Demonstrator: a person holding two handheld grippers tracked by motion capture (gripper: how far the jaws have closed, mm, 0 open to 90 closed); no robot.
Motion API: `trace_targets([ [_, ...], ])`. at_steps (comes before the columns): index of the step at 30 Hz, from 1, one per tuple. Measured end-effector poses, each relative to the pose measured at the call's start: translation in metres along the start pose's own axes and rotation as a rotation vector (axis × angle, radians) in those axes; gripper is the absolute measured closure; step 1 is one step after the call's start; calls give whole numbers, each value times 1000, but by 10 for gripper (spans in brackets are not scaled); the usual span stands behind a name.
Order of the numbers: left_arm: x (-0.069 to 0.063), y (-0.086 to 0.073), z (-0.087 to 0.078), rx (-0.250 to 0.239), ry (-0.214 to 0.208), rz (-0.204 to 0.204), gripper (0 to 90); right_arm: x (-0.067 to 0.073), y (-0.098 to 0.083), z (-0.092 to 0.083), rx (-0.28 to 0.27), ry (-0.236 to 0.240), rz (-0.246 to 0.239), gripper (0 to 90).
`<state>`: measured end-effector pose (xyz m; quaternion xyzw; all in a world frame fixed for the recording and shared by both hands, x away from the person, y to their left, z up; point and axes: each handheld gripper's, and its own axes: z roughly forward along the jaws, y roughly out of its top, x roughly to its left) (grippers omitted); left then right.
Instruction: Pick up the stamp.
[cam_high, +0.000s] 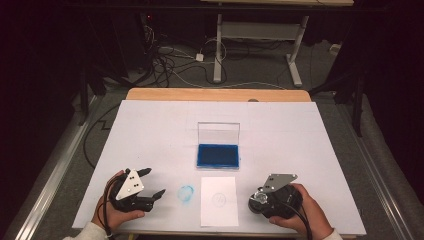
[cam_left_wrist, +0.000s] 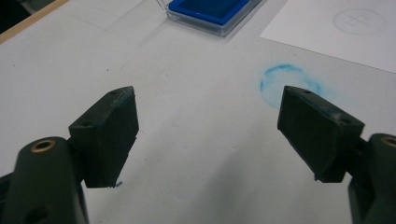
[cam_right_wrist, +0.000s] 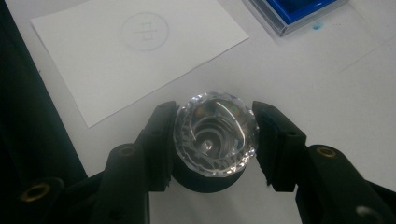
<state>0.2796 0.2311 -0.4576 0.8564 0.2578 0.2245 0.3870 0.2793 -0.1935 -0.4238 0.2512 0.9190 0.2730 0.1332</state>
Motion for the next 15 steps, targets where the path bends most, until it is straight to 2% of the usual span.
trace_targets([
  [15,-1,0,1,7,-11,7,199,0,0,1,-8,1,0,555],
])
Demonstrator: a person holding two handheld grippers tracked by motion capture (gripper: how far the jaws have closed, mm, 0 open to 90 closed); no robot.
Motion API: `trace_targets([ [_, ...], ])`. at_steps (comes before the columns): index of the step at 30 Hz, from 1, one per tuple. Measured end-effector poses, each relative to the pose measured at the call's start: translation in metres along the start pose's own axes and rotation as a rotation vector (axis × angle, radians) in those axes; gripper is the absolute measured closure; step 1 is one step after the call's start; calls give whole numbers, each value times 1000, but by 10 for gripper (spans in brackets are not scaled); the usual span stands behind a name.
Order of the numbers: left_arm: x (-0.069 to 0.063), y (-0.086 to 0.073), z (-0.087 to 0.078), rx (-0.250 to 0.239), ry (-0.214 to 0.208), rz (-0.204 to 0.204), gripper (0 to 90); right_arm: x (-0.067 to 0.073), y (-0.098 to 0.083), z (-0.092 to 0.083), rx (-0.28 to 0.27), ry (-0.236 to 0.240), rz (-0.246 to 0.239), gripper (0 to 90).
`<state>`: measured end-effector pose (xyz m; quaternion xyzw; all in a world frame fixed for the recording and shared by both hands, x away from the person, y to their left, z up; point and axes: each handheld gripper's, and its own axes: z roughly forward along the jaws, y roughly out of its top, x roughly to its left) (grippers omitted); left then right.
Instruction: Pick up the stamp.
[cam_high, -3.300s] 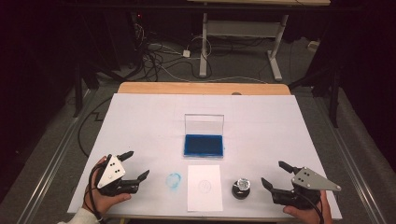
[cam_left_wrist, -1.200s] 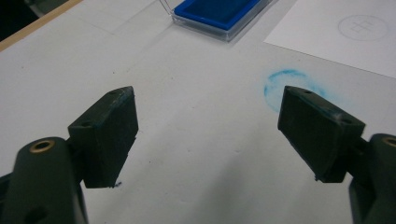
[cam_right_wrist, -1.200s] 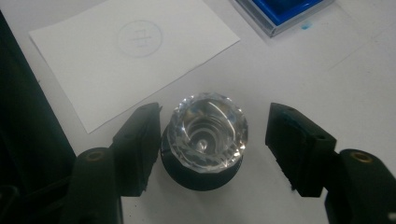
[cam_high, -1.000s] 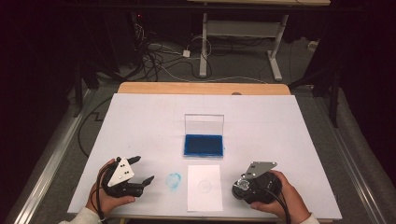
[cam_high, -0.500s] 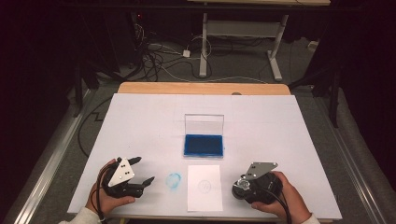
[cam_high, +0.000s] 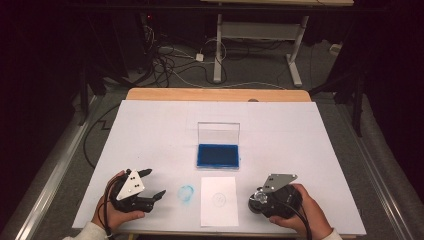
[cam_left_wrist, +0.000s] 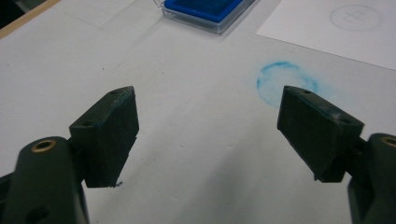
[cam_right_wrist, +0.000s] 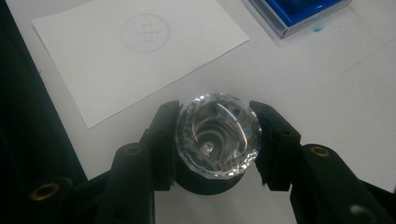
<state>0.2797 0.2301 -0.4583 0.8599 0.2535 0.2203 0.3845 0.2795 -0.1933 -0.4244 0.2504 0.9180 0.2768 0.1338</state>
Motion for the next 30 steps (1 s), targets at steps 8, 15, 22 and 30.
trace_targets([
  [8,0,0,0,4,-2,2,199,0,0,-2,-5,1,-4,556],
  [15,0,0,1,6,-3,1,199,2,1,-2,3,-13,-28,567],
  [22,0,0,0,4,-3,0,199,2,1,-3,5,-8,-48,569],
  [30,0,0,1,2,-1,-2,199,-5,6,-6,-35,-31,-22,570],
])
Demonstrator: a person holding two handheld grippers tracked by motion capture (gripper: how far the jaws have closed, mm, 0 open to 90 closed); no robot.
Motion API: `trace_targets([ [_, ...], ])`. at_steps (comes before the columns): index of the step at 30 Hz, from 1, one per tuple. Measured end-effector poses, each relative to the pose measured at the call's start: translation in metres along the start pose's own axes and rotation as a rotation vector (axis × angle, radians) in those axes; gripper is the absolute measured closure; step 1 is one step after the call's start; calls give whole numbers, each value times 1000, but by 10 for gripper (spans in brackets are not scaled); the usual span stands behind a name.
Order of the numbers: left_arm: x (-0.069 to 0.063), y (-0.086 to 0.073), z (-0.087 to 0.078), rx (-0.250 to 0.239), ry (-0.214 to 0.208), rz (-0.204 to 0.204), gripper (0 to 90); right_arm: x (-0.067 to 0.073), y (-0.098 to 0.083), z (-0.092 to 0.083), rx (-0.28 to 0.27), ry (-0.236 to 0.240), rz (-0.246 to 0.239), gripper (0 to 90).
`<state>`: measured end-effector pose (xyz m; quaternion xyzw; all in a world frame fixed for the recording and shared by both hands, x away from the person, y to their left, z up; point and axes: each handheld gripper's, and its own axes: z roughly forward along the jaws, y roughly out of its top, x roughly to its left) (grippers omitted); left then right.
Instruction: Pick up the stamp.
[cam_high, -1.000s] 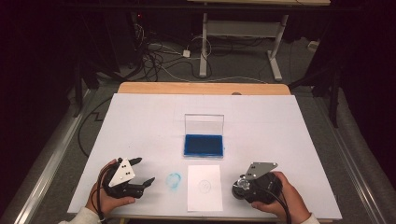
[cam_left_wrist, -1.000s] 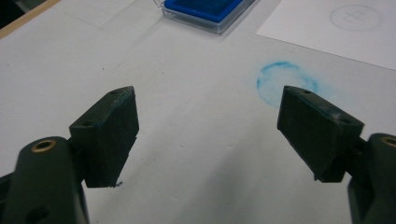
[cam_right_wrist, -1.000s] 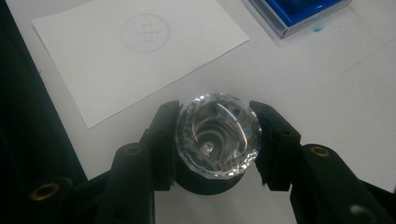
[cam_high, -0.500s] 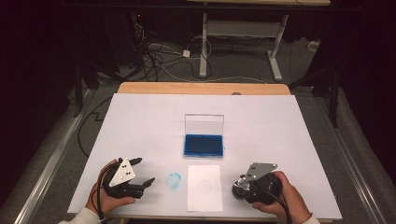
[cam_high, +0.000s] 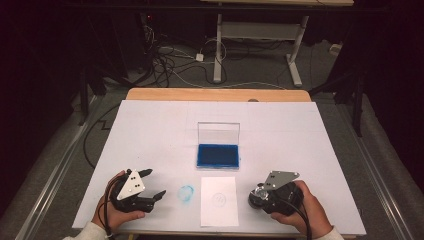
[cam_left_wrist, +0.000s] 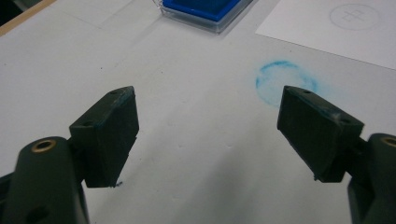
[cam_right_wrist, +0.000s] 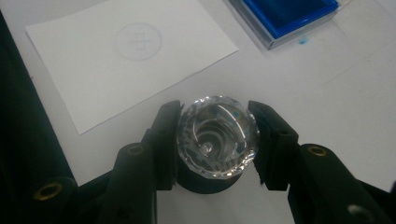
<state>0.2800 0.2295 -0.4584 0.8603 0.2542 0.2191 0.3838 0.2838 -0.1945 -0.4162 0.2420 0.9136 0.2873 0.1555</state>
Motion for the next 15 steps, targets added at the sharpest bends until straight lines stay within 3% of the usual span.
trace_targets([
  [9,0,0,0,-4,2,-6,199,-6,19,-1,-45,-24,-18,570],
  [15,0,0,0,-9,11,-8,199,-13,32,-6,-110,-48,-7,570],
])
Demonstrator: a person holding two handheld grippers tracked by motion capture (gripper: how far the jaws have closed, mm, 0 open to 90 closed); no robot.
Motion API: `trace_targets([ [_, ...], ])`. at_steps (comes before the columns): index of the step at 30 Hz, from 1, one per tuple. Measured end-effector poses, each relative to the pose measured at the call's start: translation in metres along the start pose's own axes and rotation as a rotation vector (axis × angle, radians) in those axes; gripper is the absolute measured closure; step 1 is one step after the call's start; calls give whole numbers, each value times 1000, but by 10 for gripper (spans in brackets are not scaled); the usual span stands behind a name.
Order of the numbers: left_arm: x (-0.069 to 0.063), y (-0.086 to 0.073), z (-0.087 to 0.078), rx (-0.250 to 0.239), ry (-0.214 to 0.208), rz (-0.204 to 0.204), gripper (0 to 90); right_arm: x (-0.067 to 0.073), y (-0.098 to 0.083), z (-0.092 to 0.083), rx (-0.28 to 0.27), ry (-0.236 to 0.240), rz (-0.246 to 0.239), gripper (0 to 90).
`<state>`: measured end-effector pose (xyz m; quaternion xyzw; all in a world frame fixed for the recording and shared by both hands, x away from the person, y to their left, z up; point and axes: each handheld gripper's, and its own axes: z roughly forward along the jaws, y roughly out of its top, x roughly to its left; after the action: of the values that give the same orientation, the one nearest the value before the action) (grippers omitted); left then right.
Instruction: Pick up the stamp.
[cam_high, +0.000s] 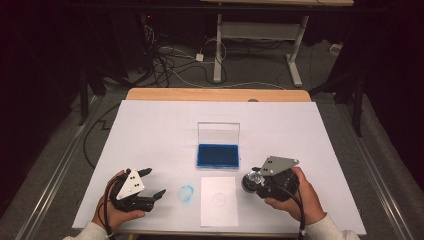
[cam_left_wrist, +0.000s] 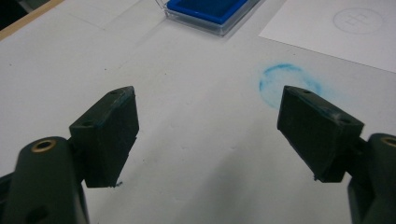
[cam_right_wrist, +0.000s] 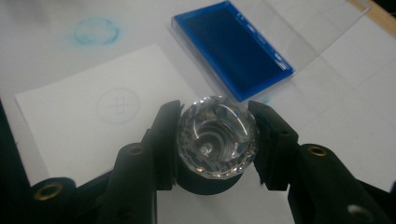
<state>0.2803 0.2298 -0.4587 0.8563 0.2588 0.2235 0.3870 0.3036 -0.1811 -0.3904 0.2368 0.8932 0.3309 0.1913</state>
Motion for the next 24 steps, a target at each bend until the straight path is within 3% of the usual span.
trace_targets([
  [17,2,-3,4,20,-12,3,199,-13,11,0,-77,-11,24,571],
  [24,3,-4,0,2,1,-1,211,-14,11,0,-105,-5,28,570],
])
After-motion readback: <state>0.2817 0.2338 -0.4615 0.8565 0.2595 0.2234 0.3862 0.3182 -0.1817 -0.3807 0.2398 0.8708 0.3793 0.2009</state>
